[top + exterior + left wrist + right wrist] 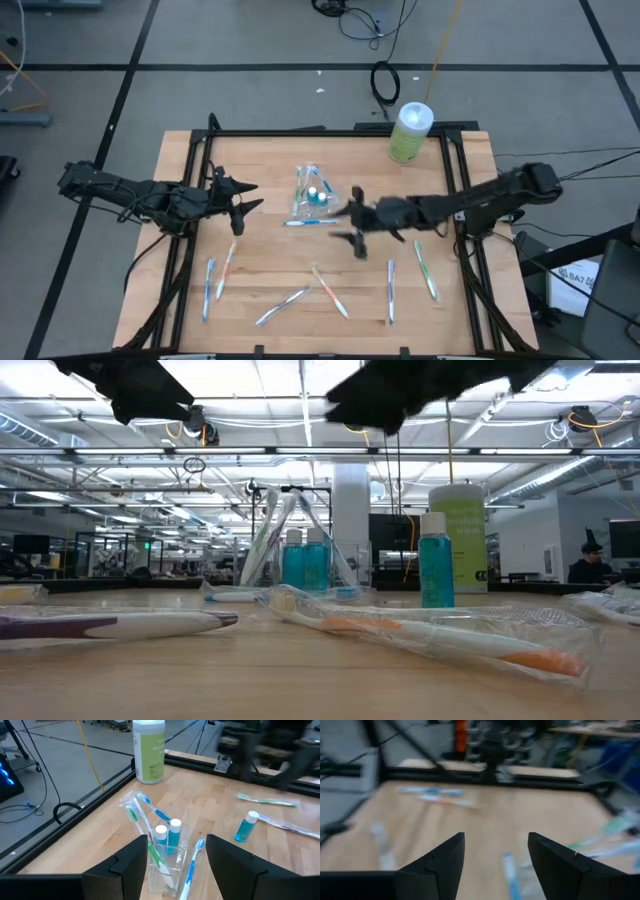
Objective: Pick & Place toothbrushing station
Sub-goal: Put the green toothbrush into the transparent organizer
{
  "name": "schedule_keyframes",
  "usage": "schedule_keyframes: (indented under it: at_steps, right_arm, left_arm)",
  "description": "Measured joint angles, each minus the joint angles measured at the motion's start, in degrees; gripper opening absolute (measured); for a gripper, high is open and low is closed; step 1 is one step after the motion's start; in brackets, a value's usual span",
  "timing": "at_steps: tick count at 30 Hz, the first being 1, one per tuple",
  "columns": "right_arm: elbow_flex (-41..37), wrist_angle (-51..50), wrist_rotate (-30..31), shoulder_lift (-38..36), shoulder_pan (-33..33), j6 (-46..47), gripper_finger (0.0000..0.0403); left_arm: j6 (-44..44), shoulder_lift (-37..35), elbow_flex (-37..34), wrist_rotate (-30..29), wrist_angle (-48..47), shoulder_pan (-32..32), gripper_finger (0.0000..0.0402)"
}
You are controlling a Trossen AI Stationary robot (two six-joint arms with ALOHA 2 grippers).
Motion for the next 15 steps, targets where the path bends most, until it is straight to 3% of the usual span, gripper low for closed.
schedule_keyframes:
  at_steps: [10,15]
  right_arm:
    - [-0.02,-24.25,-0.43,-6.33,16.05,29.91,0.021]
    - [-0.04,-42.39,-7.36,-8.73,20.77,49.82,0.021]
  left_arm:
    - [0.0,0.0,0.01,0.0,0.04,0.02,0.0209]
    - [0.0,0.0,0.02,0.0,0.5,0.0,0.0209]
